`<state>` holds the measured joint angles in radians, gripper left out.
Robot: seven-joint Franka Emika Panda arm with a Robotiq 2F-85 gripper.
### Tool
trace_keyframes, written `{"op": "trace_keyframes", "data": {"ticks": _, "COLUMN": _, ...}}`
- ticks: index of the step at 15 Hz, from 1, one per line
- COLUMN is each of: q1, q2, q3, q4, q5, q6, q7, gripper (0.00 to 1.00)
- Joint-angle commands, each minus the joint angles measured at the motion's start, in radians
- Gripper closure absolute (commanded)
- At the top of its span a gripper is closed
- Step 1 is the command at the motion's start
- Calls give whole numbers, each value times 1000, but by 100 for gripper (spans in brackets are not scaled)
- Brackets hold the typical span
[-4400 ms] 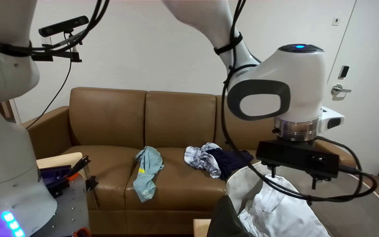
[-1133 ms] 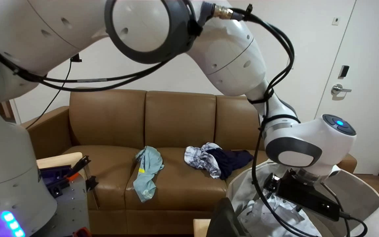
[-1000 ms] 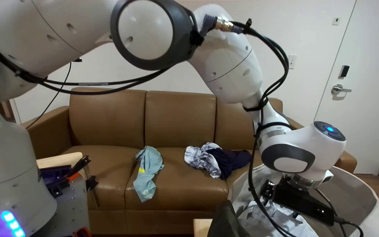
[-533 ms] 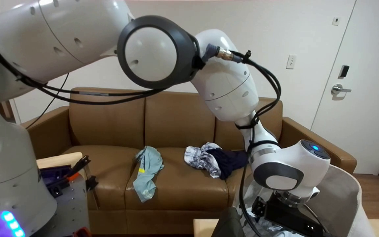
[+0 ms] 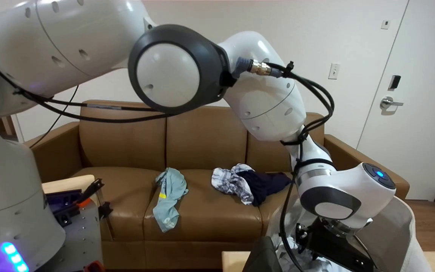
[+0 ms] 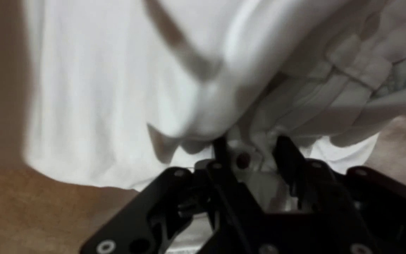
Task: Remove the white short from the carrier bag and put it on the couch
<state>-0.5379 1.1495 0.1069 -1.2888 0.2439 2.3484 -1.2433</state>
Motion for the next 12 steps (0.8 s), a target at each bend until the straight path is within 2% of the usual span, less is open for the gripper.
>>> {"op": "trace_keyframes", "data": {"ticks": 1, "q1": -45, "q2": 9, "q3": 53, "q4": 33, "q5": 33, "q6": -77, "q7": -48, "gripper": 91}}
{"op": "trace_keyframes", "data": {"ticks": 3, "q1": -54, "q2": 3, "q3": 64, "q4": 43, "q5": 37, "q6": -96, "q7": -60, "gripper": 94}}
{"op": "trace_keyframes", "data": {"ticks": 4, "q1": -59, "q2": -4, "q3": 71, "q4": 51, "q5": 41, "q6": -97, "q7": -67, "gripper": 90}}
{"op": "trace_keyframes", "data": {"ticks": 6, "q1": -66, "q2": -27, "q3": 85, "q4": 56, "q5": 53, "q6": -70, "q7": -75, "gripper": 93}}
{"op": "trace_keyframes", "data": {"ticks": 12, "q1": -41, "q2": -137, "q3": 122, "q4": 33, "q5": 18, "q6": 146, "q7": -117, "gripper": 91}}
